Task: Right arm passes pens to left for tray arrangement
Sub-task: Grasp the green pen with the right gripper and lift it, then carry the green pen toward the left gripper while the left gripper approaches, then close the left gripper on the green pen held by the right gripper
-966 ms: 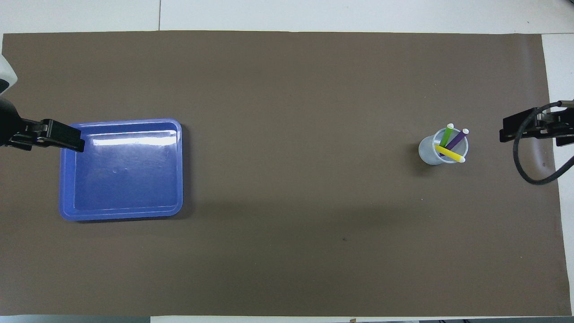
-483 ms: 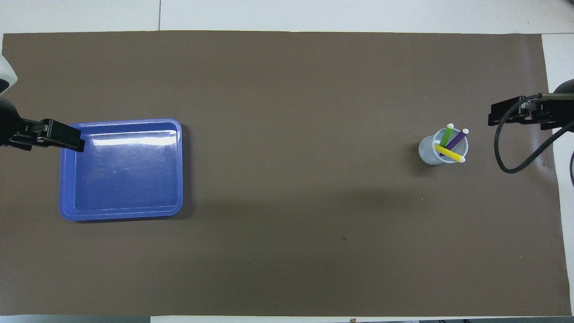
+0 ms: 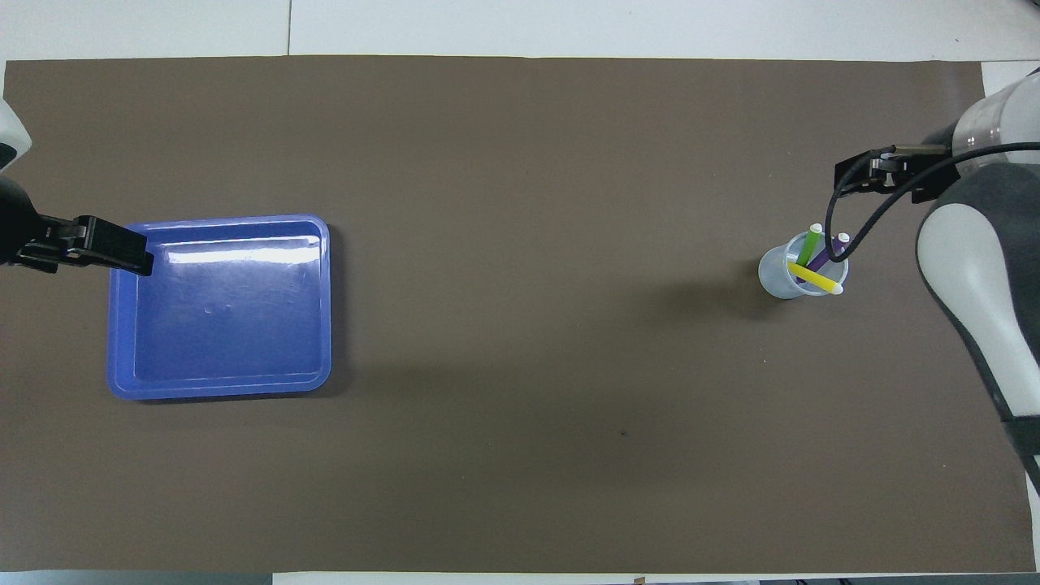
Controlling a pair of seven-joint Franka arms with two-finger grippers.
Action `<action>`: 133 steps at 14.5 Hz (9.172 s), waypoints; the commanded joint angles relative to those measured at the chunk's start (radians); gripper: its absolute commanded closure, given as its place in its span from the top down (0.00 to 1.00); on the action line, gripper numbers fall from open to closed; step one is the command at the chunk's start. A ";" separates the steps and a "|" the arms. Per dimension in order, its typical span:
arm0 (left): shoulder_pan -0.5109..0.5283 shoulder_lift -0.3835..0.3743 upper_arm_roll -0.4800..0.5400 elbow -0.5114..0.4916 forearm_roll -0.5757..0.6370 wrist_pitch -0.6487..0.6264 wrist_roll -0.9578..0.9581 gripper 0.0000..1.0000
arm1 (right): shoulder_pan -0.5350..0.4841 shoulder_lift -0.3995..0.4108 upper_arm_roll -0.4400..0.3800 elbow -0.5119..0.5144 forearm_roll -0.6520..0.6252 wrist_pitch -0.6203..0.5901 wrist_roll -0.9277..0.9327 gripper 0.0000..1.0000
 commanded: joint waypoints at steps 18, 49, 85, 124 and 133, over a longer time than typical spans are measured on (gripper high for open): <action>-0.014 -0.220 0.003 -0.429 -0.088 0.209 -0.054 1.00 | -0.003 -0.050 0.002 -0.392 -0.033 0.429 -0.149 0.00; -0.232 -0.148 0.000 -0.359 -0.599 0.551 -1.863 1.00 | 0.004 -0.045 0.379 0.086 0.407 0.147 1.179 0.00; -0.200 0.008 -0.084 -0.173 -0.565 0.359 -2.059 0.98 | 0.020 -0.037 0.615 0.106 0.243 0.147 1.356 0.00; -0.240 -0.025 -0.084 -0.221 -0.593 0.359 -2.082 0.00 | 0.020 -0.039 0.621 0.091 0.241 0.189 1.335 0.00; -0.238 -0.029 -0.083 -0.219 -0.593 0.361 -2.101 0.00 | 0.020 -0.037 0.621 0.088 0.243 0.189 1.330 0.74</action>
